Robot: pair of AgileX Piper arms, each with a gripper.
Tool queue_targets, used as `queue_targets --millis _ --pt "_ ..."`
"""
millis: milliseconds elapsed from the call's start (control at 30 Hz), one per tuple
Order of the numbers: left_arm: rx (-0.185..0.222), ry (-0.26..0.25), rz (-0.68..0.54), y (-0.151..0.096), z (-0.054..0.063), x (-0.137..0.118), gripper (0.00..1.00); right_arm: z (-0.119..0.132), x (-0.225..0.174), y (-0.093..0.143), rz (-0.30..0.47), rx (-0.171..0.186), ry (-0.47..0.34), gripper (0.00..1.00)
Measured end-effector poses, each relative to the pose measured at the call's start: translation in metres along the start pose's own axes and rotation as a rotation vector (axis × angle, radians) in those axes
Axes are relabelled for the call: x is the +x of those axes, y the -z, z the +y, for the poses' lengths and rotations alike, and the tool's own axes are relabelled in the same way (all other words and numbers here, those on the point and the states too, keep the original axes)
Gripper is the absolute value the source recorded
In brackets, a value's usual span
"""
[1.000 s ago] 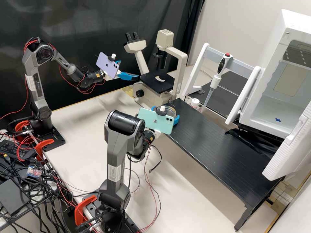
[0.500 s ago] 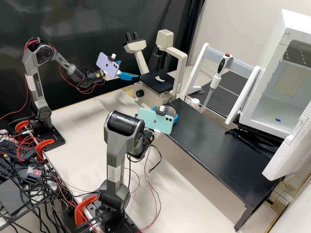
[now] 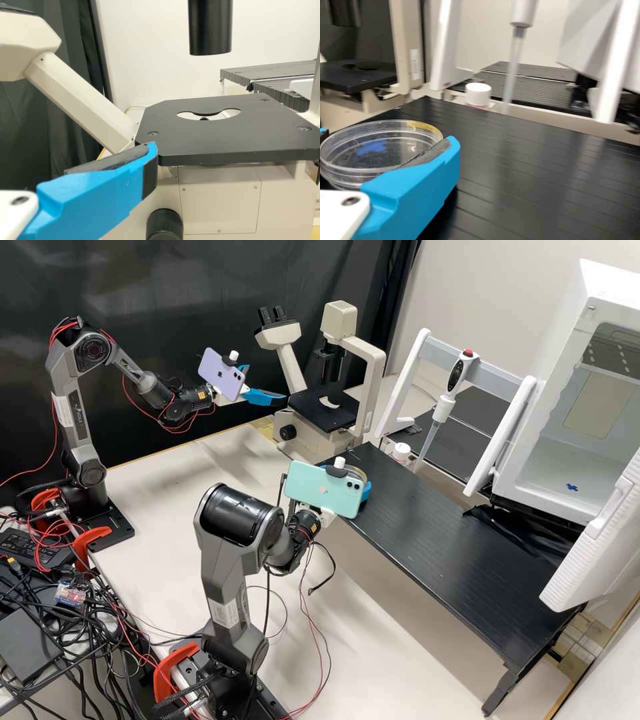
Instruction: Move the petri dish to the incubator
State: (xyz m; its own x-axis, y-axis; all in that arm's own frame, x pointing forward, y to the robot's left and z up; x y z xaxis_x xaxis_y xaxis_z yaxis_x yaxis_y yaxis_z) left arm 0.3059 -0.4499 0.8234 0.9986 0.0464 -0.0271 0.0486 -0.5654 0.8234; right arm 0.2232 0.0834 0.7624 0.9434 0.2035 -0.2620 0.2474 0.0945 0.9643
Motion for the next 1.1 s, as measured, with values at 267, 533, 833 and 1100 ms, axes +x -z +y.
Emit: queue_targets --millis 267,533,833,1100 --pt "0.000 0.000 0.000 0.000 0.000 0.000 1.00 0.051 -0.026 -0.025 -0.044 0.029 -0.168 0.00" --pt "0.000 0.000 0.000 0.000 0.000 0.000 1.00 0.107 -0.028 -0.068 -0.179 0.012 -0.329 0.00" --pt "0.000 0.000 0.000 0.000 0.000 0.000 1.00 0.166 -0.001 -0.098 -0.225 -0.022 -0.447 0.00" --pt "0.000 0.000 0.000 0.000 0.000 0.000 1.00 0.215 0.033 -0.113 -0.266 -0.008 -0.508 0.00"
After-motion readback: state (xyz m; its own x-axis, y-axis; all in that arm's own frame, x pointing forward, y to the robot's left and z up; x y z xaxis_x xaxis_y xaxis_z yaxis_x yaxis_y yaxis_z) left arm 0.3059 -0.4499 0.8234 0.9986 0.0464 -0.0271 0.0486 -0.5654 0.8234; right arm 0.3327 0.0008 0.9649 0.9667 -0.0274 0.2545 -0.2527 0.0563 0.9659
